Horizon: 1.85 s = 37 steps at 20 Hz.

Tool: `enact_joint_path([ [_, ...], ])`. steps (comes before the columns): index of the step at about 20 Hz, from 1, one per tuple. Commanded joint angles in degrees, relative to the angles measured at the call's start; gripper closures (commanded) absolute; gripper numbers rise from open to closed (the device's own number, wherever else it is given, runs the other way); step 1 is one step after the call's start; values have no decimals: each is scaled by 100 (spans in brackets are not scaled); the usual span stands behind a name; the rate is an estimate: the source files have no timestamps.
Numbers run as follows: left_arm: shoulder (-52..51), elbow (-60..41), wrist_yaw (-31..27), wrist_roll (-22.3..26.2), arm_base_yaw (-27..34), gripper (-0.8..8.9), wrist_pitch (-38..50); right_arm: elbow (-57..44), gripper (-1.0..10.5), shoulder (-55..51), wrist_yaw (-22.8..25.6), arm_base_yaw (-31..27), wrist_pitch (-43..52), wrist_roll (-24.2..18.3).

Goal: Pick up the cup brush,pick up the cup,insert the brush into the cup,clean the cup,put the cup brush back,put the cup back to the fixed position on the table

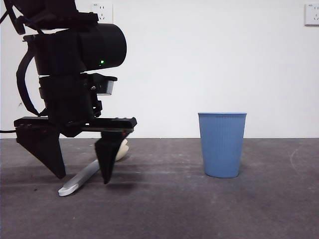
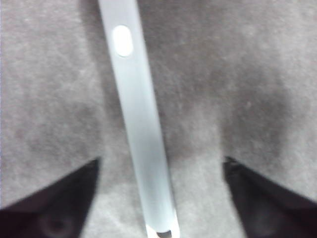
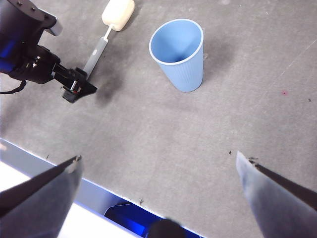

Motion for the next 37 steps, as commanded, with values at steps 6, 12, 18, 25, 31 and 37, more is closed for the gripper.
enact_joint_path([
  [6,20,-26,136,-70,11,828,33,15,349,-13,13,7,72,42],
  [12,-26,-24,146,-7,96,822,-9,15,349,-13,11,7,74,42],
  [18,-605,-20,162,173,267,822,-37,15,349,-13,7,7,92,20],
  [25,-1707,-20,525,798,310,822,-400,9,350,407,-26,11,317,59],
  [31,-3126,-20,748,1034,310,822,-669,-844,352,686,-584,15,1390,92],
  [37,-4264,-20,748,1154,310,822,-1307,-2247,351,651,-601,105,2898,645],
])
